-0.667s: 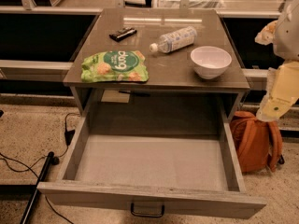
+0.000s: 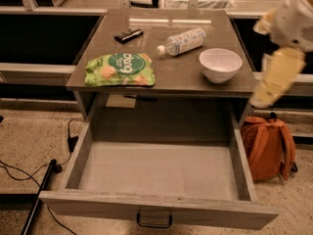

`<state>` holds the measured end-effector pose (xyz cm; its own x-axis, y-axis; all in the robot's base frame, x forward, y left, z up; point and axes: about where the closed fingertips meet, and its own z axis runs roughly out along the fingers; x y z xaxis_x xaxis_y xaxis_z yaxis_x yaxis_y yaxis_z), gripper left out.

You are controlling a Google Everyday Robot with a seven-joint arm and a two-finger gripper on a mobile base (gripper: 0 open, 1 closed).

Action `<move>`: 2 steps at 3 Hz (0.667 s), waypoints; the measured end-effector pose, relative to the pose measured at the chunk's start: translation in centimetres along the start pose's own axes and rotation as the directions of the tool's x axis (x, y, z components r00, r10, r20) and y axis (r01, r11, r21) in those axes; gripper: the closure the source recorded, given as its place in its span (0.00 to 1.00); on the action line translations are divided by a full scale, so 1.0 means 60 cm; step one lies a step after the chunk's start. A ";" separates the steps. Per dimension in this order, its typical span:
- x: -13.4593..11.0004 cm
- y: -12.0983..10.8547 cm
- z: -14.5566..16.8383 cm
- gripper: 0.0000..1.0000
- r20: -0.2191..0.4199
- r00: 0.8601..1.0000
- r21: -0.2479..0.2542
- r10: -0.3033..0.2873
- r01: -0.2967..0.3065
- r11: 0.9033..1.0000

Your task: Place rxbar chocolate into top drawer

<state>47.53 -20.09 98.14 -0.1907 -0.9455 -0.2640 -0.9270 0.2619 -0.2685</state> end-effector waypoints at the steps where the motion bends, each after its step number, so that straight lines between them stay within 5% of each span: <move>1: -0.099 -0.110 0.055 0.00 0.134 0.989 0.001 -0.058 0.059 0.998; 2: -0.201 -0.199 0.119 0.00 0.241 0.964 0.000 -0.111 0.114 0.993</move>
Offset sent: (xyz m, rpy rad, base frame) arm 0.2604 0.1536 0.0556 0.3316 -0.2280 0.2693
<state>63.19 -10.45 97.91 -0.0032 -0.8941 -0.4478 -0.9428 0.1520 -0.2968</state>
